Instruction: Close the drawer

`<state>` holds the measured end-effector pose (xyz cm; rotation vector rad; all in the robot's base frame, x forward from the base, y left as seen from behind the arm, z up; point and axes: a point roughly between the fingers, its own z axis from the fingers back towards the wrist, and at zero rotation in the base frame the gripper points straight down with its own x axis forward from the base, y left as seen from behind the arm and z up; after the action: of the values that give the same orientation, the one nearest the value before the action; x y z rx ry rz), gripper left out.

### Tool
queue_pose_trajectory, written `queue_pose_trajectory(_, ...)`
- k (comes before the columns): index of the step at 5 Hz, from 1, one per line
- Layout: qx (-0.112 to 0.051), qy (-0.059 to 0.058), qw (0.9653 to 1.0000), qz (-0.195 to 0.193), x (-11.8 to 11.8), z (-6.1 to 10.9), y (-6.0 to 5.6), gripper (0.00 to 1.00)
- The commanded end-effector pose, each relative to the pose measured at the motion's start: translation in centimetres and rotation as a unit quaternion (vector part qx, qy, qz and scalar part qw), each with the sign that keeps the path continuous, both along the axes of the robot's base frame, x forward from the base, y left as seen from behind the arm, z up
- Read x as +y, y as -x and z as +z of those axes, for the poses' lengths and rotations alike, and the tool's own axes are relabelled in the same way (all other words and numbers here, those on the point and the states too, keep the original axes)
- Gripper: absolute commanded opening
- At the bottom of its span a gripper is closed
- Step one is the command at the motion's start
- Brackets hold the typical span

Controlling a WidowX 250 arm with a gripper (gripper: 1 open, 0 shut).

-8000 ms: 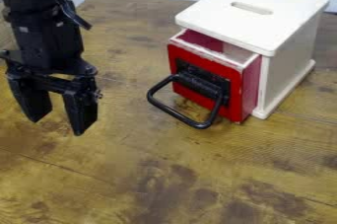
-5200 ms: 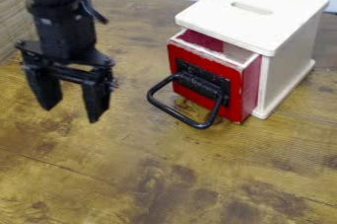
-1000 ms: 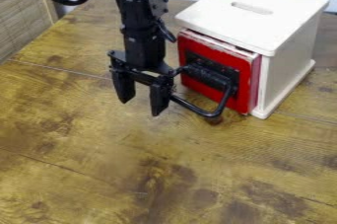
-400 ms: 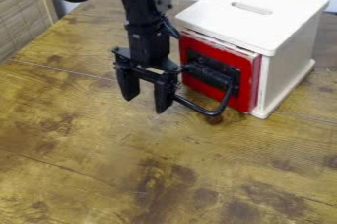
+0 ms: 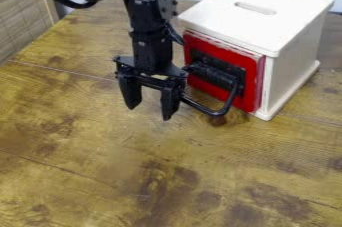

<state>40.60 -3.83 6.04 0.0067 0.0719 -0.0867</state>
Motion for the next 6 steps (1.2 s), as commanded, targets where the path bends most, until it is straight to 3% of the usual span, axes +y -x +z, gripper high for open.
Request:
queue_pose_trajectory(1,-0.032,0.006,0.9994,-0.004,-0.8,2.0,0.0,1.0)
queue_pose_trajectory(3,-0.007,0.006,0.9989,-0.045,-1.1,1.3,-0.8,1.0)
queue_pose_trajectory(5,0.008,0.006,0.9986,-0.052,-1.6,2.2,1.2,1.0)
queue_pose_trajectory(6,0.003,0.007,0.9983,-0.057,-1.9,3.1,1.9,1.0)
